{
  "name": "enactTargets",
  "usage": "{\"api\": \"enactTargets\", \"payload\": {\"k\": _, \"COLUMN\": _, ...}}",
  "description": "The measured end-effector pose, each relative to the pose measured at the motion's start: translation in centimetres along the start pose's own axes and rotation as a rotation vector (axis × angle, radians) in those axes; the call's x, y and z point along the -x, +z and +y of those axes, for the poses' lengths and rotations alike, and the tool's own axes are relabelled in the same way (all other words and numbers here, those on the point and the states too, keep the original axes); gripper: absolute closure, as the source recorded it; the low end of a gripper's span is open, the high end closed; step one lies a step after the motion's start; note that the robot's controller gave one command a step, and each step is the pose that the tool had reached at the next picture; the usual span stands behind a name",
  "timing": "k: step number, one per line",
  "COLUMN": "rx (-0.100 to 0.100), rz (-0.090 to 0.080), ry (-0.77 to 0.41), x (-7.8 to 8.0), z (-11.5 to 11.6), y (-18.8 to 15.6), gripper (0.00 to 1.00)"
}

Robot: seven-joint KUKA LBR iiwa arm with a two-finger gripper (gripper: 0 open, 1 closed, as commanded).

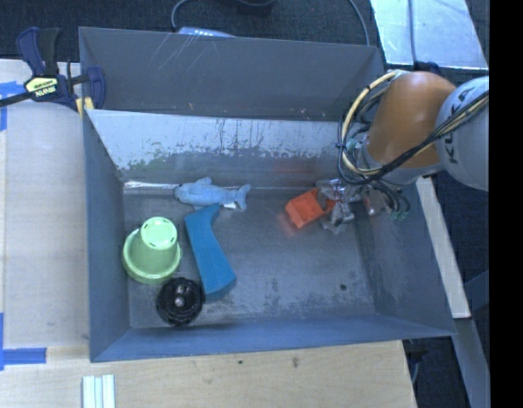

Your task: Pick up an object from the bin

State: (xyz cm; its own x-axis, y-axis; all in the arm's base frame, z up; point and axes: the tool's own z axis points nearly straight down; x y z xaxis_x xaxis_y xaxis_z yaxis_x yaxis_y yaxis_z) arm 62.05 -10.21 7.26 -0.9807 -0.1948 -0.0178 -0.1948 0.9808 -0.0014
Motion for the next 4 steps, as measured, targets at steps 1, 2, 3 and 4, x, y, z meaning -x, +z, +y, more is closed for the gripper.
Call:
{"api": "enactTargets", "payload": {"k": 1, "rx": 0.0, "rz": 0.0, "ry": 0.0, "x": 0.0, "z": 0.0, "y": 0.0, "gripper": 1.0}}
{"api": "enactTargets", "payload": {"k": 2, "rx": 0.004, "rz": 0.01, "ry": -0.005, "x": -0.3, "z": 0.3, "y": -3.9, "gripper": 1.0}}
{"api": "enactTargets", "payload": {"k": 3, "rx": 0.001, "rz": 0.001, "ry": 0.013, "x": 0.2, "z": -1.0, "y": -10.2, "gripper": 1.0}}
{"api": "enactTargets", "payload": {"k": 4, "rx": 0.002, "rz": 0.004, "ry": -0.008, "x": 0.2, "z": -0.6, "y": -16.9, "gripper": 1.0}}
